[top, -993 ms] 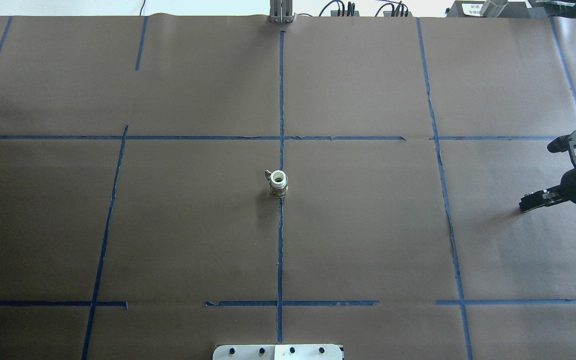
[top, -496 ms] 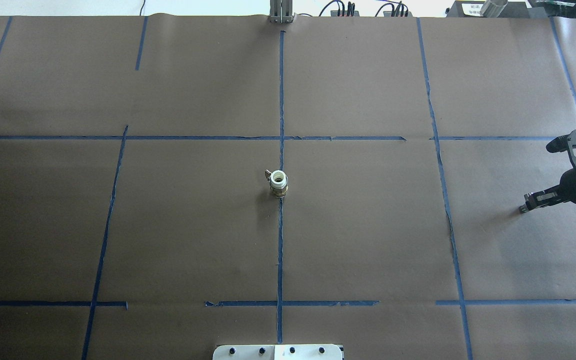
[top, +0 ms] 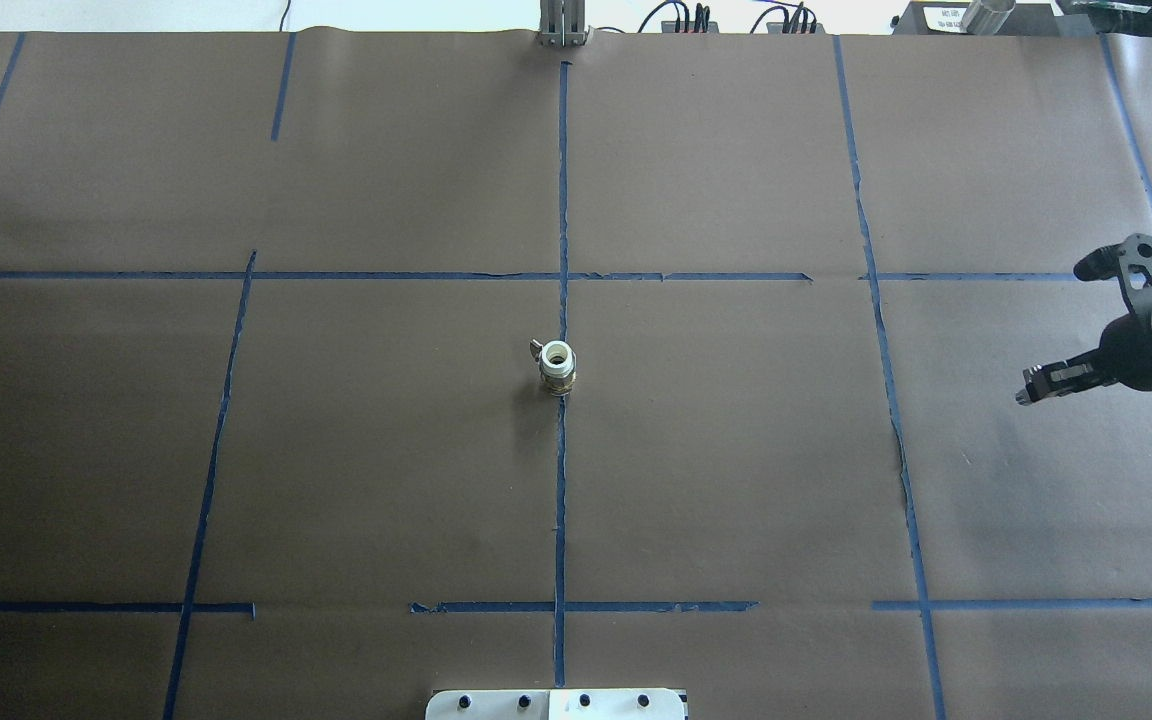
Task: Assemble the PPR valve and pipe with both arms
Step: 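Carry the chrome fitting with the right gripper above the valve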
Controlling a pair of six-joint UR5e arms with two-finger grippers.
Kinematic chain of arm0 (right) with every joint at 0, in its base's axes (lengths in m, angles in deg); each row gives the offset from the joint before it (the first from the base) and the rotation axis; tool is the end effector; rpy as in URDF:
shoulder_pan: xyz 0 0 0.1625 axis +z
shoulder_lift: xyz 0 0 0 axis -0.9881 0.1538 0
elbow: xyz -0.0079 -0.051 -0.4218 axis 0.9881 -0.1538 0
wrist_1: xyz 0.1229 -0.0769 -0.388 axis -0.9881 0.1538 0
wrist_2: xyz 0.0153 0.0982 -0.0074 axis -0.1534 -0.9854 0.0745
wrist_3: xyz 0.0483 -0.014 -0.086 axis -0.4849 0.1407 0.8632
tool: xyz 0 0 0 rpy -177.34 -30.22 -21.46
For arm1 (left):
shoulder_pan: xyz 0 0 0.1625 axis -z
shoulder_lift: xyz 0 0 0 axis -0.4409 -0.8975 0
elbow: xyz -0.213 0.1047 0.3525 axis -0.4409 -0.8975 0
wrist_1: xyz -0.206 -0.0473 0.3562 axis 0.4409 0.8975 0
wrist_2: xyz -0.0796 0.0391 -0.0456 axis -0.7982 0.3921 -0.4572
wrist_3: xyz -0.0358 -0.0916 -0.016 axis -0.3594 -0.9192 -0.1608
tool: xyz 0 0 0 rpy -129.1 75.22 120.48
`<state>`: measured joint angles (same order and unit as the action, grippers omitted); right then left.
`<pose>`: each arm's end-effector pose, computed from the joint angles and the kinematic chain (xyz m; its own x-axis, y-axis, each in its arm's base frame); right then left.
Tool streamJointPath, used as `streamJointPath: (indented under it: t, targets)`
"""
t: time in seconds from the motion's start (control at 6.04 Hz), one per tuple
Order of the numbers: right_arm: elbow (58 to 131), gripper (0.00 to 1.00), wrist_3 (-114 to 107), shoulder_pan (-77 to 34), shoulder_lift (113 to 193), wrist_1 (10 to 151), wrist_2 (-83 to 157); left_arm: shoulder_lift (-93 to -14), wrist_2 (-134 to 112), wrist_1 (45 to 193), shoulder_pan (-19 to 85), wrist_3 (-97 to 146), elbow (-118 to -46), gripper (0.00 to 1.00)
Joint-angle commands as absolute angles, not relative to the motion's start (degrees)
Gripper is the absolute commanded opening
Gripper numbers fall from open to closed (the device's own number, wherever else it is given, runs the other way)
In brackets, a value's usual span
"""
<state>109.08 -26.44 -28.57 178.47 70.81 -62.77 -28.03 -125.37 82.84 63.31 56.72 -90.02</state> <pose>-0.2241 -0.4237 0.5126 0.6829 -0.1761 0.7090 0.0782 0.9825 0.1688 -0.0578 -0.4396 0.6425 0.6627 0.2306 -0.7125 -0.2192 0.9695 0.1099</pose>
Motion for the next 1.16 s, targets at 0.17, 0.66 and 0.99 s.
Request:
streamJointPath:
  t: [0.17, 0.66, 0.99]
  targets:
    - [113.1, 0.0, -44.2, -29.3, 155.1, 95.2, -62.8, -27.6, -124.9, 83.3, 63.3, 51.9, -90.8, 1.0]
    - [106.5, 0.0, -74.1, -40.3, 130.6, 106.0, -55.0, -27.8, -125.2, 83.6, 63.3, 51.6, -90.7, 1.0]
    - [98.7, 0.0, -84.8, -45.8, 122.5, 106.3, -49.5, -28.1, -125.3, 83.6, 63.3, 51.6, -90.6, 1.0]
